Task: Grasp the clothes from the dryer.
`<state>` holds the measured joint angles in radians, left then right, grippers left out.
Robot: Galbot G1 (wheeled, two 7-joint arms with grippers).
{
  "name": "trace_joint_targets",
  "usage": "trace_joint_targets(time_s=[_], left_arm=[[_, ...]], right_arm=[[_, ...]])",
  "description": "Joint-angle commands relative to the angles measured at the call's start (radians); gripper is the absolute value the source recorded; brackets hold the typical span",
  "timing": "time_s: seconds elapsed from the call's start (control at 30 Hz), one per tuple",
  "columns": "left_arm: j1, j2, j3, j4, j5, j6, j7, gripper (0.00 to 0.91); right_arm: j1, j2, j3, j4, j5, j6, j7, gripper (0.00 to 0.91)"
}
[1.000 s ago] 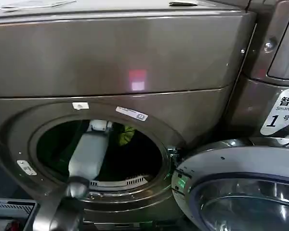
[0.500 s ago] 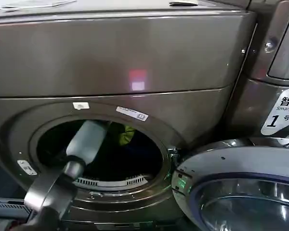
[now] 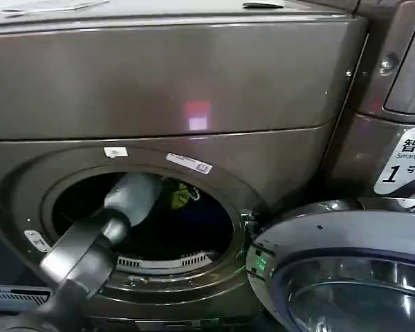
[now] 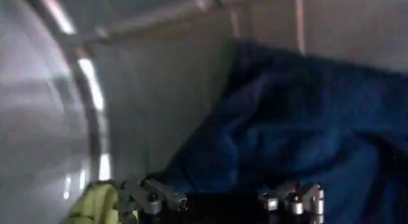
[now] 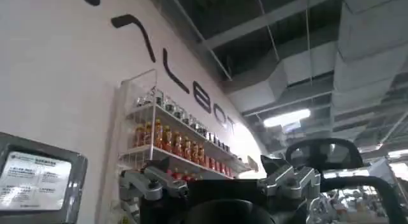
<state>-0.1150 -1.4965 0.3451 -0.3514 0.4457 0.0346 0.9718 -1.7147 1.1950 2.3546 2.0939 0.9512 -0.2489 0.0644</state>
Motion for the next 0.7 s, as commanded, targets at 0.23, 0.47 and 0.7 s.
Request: trace_joint_targets(time_s=[0.23, 0.47, 0.7], left_arm=[[0.027, -0.010, 0.061, 0.031, 0.081, 0.006, 0.023, 0.907], [0.032, -0.014, 0.068, 0.033, 0.078, 0.005, 0.026, 0.000], [0.018, -0.006, 0.071, 0.030, 0.075, 0.000, 0.033, 0.000]], right_arm=[[0.004, 0.000, -0.008, 0.003, -0.002, 0.000, -0.001, 0.907], [0.005, 0.008, -0.011, 0.008, -0.003, 0.000, -0.001, 0.907], [0.006, 0.010, -0.012, 0.009, -0.004, 0.000, 0.000, 0.907]])
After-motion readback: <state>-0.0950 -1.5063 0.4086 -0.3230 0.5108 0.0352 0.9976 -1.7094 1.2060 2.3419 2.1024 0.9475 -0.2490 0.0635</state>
